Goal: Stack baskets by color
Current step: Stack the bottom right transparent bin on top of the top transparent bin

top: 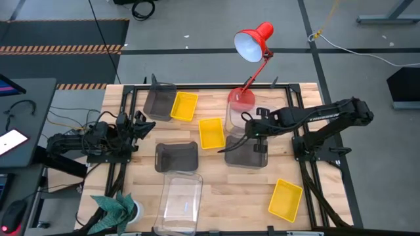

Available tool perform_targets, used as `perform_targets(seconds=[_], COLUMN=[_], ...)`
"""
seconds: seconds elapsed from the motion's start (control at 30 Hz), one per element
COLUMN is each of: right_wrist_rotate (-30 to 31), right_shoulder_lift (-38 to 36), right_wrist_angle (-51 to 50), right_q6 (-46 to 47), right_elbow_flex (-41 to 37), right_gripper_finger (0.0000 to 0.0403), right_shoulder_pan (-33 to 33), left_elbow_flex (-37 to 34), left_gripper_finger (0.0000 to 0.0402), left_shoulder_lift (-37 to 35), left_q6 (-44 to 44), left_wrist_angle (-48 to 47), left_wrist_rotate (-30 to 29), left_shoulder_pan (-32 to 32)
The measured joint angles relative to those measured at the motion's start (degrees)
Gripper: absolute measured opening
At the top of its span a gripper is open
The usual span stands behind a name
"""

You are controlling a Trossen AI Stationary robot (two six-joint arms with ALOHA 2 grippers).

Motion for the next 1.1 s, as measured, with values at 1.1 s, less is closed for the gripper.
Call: perform_targets(seconds=[1.1], right_wrist_rotate=[-6.56], right_shoulder_lift=[3.93], right_wrist_angle=[6.3], right_q6=[4.31], right_elbow_flex=[-4.55], right_gripper_finger=[0.0087], right_shoulder_pan=[-4.45], left_elbow_flex=[0.02], left_gripper_finger=[0.0022], left_shoulder_lift=[0.04], left_q6=[-0.04], left_wrist_angle=[-1.62], left_wrist_rotate=[-0.65], left_shoulder_pan=[-0.02])
